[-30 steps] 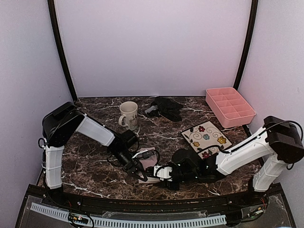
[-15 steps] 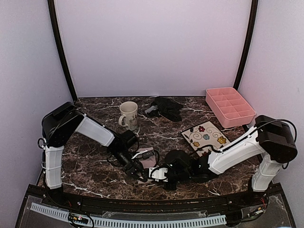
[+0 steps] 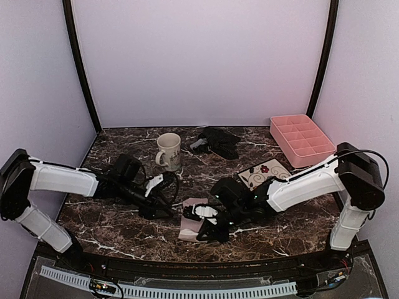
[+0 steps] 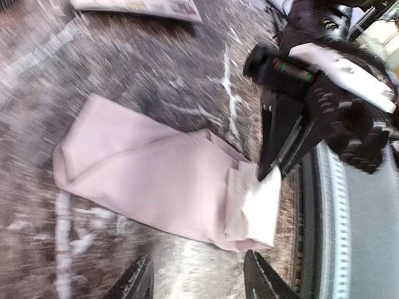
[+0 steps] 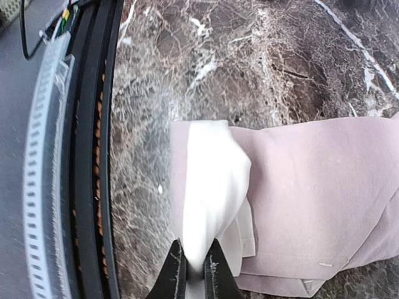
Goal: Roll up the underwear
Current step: Roll the underwear at the center of the board.
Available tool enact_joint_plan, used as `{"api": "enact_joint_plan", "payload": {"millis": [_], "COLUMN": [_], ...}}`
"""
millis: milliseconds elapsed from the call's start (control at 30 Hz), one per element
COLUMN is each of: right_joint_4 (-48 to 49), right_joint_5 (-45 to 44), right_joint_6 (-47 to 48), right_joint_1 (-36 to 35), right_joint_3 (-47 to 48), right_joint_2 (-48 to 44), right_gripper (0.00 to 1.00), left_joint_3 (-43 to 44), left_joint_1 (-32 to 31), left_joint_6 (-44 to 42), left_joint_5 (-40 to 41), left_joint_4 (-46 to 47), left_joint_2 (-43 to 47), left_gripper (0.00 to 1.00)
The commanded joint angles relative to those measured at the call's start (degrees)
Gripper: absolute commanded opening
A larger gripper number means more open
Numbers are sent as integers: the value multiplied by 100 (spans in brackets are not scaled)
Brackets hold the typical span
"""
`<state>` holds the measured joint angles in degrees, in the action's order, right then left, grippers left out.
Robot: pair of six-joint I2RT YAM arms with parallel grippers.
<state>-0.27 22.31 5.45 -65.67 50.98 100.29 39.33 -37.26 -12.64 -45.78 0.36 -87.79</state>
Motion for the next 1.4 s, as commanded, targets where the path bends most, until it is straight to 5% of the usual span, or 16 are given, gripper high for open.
{"api": "enact_joint_plan", "payload": {"millis": [0, 133, 367, 533, 933, 1133, 1267, 1367], "right_joint_4": [-533, -637, -992, -1473, -2014, -1870, -1846, -1742], "right_joint_5": [1150, 1987, 2925, 3237, 3403, 3369, 3328, 3123], "right_joint_6": [-694, -1026, -1386, -1461, -1497, -1737, -1807, -1827], "right_joint_1": [321, 696, 1048, 1167, 1294, 1368, 1403, 1423], "right_joint_3": [443, 662, 1178, 1559, 1903, 1857, 1863, 1786], "right_joint_2": [347, 738, 1440, 1874, 2317, 2294, 2268, 2082], "right_gripper": [0, 0, 0, 0, 0, 0, 8, 17], "left_joint_3": [-706, -944, -1256, -1192, -507, -355, -326, -214], "left_joint_1": [-26, -276, -1643, -2357, -2672, -2684, -2684, -2674], "left_joint_6": [-160, -444, -764, -1023, -1840, -2087, -1828, -1496], "left_joint_5": [1640, 2179, 3086, 3345, 3744, 3338, 3034, 2666], "left_joint_4": [857, 617, 691, 1049, 1741, 1285, 938, 441], "left_joint_2": [1401, 2137, 2391, 1843, 87, -182, -192, -237], "left_gripper": [54, 57, 57, 59, 58, 45, 19, 9]}}
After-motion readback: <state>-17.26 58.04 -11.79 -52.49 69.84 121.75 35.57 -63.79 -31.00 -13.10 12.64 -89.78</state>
